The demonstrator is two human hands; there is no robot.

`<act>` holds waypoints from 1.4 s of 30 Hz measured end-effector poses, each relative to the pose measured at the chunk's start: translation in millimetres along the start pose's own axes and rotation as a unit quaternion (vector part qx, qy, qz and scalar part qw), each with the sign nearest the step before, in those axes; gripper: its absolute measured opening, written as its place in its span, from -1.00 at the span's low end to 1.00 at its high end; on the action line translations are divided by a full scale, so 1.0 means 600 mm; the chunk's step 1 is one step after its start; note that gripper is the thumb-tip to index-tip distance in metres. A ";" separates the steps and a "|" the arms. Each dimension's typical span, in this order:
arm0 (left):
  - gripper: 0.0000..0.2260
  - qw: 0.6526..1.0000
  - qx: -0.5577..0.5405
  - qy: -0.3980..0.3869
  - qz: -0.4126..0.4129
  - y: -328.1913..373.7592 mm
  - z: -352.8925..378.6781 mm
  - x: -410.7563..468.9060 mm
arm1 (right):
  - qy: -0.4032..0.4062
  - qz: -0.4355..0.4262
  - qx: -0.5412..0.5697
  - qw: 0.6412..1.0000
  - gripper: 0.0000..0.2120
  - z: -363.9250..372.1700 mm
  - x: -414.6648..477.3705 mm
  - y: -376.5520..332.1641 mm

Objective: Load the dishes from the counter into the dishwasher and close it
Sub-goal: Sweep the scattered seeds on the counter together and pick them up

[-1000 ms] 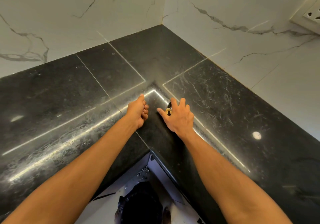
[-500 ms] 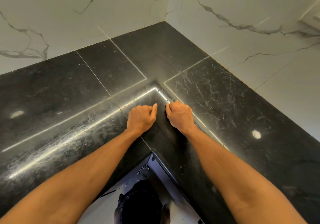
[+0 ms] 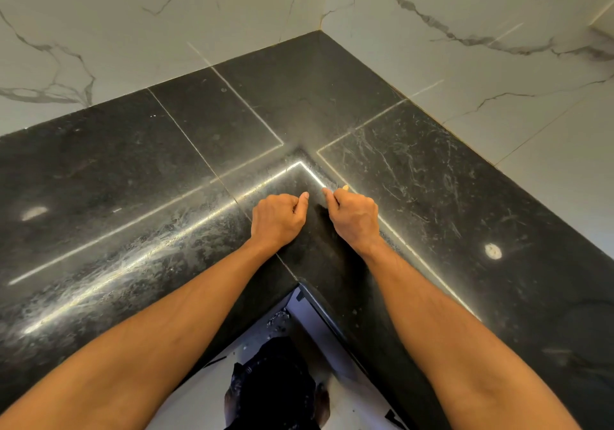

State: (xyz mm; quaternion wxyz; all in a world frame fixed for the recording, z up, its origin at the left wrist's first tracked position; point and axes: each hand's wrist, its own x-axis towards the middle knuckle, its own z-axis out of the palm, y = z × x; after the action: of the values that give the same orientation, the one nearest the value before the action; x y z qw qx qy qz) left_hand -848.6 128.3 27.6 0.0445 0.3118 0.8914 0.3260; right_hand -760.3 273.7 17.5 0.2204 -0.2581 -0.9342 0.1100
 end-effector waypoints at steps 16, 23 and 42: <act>-0.70 0.614 -0.640 -0.231 -0.401 0.090 0.007 -0.007 | 0.012 0.124 0.208 0.970 -0.53 -0.031 0.006 -0.099; -0.78 0.534 -0.728 -0.173 -0.394 0.077 0.003 0.005 | 0.079 0.019 0.216 0.973 -0.68 -0.046 -0.006 -0.110; -0.60 0.620 -0.615 -0.176 -0.453 0.061 -0.031 0.038 | -0.078 0.064 -0.080 0.992 -0.71 -0.017 0.015 -0.003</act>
State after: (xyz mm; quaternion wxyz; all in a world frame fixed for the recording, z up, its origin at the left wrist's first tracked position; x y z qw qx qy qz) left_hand -852.9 153.3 67.3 0.5244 -0.1807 0.4857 0.6756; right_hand -763.0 278.2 30.3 0.1183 -0.3253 -0.9357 0.0684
